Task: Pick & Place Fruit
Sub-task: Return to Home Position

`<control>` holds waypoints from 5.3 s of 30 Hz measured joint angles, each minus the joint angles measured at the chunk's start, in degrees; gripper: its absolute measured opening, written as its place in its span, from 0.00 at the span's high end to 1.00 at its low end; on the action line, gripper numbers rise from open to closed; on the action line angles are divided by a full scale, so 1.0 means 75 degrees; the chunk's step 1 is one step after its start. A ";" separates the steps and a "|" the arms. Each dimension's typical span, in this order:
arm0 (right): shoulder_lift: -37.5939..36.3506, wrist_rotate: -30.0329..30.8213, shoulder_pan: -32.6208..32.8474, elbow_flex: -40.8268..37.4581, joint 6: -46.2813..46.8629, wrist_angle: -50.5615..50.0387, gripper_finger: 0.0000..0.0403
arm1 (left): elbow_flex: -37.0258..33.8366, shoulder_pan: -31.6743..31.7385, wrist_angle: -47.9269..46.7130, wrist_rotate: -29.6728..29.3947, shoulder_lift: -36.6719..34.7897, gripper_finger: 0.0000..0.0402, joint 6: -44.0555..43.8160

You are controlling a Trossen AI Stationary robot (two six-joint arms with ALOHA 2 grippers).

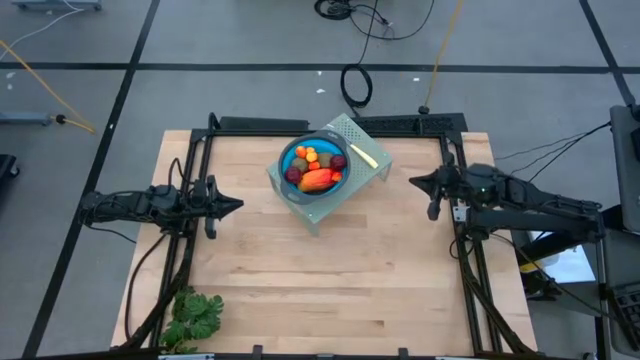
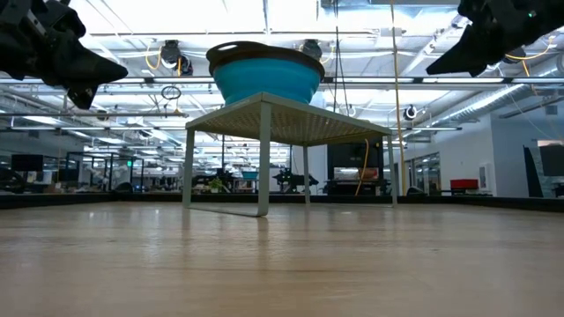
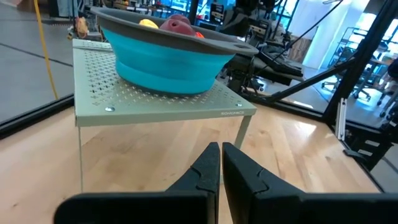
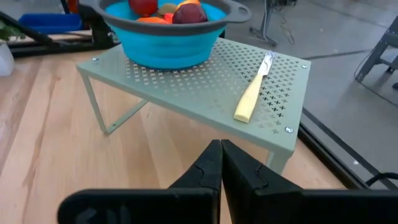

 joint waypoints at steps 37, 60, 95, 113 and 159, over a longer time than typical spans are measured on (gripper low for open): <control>-0.3212 -0.1580 -0.0006 -0.3045 0.0418 0.1407 1.00 | 0.0000 0.0000 -0.0006 -0.0003 0.0001 0.96 0.1028; -0.3197 -0.1545 -0.0009 -0.3468 0.0472 0.1793 1.00 | 0.0000 0.0000 -0.0007 -0.0070 -0.0002 0.96 0.1778; -0.3188 -0.1577 -0.0009 -0.3471 0.0717 0.1773 1.00 | 0.0000 0.0000 -0.0004 -0.0064 -0.0002 0.96 0.1714; -0.3188 -0.1577 -0.0009 -0.3474 0.0718 0.1770 1.00 | 0.0000 0.0000 -0.0001 -0.0064 -0.0002 0.96 0.1714; -0.3185 -0.1579 -0.0009 -0.3474 0.0718 0.1768 1.00 | 0.0000 0.0000 -0.0004 -0.0061 0.0000 0.96 0.1717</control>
